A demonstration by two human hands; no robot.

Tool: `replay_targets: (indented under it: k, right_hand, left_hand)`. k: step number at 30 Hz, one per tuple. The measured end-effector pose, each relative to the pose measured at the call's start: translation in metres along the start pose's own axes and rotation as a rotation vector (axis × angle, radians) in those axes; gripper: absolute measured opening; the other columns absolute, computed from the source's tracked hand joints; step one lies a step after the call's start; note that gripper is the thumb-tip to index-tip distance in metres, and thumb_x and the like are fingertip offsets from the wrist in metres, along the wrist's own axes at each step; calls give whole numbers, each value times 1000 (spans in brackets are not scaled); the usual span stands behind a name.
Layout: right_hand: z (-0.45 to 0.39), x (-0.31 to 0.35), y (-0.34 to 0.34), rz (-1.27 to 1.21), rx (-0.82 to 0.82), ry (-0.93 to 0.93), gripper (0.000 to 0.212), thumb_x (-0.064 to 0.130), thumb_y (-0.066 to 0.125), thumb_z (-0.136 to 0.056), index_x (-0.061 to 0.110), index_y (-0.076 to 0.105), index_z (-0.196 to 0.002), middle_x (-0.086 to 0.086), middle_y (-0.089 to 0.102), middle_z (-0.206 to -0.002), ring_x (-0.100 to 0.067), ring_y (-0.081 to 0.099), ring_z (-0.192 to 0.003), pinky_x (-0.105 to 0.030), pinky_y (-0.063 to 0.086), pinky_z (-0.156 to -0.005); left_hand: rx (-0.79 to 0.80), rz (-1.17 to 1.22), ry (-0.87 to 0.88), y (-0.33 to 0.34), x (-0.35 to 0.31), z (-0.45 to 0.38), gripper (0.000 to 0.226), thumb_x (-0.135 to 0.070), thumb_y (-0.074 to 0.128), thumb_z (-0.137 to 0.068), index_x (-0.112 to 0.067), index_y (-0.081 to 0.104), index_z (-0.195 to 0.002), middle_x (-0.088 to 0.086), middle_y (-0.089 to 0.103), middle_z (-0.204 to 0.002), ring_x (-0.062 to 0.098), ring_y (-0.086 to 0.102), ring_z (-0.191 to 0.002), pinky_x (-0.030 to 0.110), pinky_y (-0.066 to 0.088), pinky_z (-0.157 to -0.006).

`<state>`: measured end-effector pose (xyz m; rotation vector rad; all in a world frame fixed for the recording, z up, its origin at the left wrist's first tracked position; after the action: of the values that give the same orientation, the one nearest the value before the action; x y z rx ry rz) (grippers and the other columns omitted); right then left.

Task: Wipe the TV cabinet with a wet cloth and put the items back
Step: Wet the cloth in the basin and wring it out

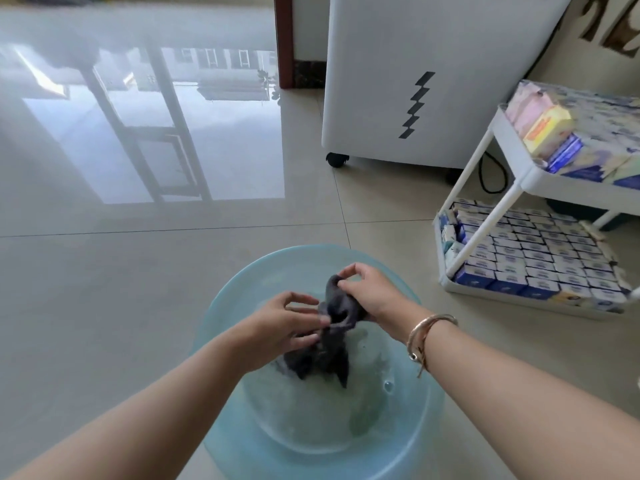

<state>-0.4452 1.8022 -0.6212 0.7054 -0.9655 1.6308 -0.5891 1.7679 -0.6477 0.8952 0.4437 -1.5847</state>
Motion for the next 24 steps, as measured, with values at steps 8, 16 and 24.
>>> replay_targets:
  k: [8, 16, 24]
  right_hand:
    - [5, -17, 0, 1150, -31, -252, 36, 28, 46, -95, 14, 35, -126, -15, 50, -116, -37, 56, -102, -42, 47, -81]
    - [-9, -60, 20, 825, 175, -35, 46, 13, 56, -85, 14, 42, -129, -11, 55, -123, -29, 54, -112, -26, 41, -82]
    - [5, -39, 22, 1164, -230, -219, 37, 27, 39, -98, 16, 33, -133, -13, 34, -131, -34, 41, -115, -40, 46, -79]
  left_hand:
    - [-316, -574, -35, -20, 16, 0, 14, -19, 64, -79, -13, 57, -89, 6, 61, -81, 19, 53, -69, 30, 49, -61]
    - [-387, -607, 24, -15, 37, -12, 11, -6, 56, -79, -16, 53, -75, 2, 54, -67, 21, 54, -63, 25, 42, -53]
    - [-593, -54, -99, -37, 65, -16, 37, -40, 46, -84, -15, 50, -111, 11, 60, -109, 32, 61, -97, 43, 54, -83]
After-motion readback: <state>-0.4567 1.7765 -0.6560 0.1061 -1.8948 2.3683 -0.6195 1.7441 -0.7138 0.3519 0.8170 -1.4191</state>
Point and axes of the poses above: each hand's wrist, its own z-axis away from the middle knuckle, its own y-axis out of the palm, x = y × z, the point moved 7 cm from there along -z, towards the middle knuckle
